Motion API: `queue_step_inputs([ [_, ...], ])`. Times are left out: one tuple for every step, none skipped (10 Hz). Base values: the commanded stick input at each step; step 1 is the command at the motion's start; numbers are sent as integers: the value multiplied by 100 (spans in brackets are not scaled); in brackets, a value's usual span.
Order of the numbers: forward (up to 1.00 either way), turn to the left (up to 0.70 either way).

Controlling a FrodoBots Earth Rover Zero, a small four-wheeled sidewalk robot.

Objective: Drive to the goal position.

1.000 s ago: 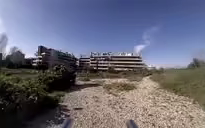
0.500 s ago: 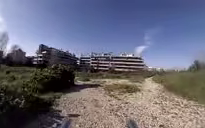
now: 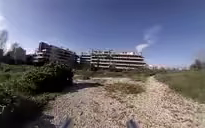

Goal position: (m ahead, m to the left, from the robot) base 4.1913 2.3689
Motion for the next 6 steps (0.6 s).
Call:
queue_step_inputs([
  [50, 0],
  [50, 0],
  [50, 0],
  [50, 0],
  [50, 0],
  [50, 0],
])
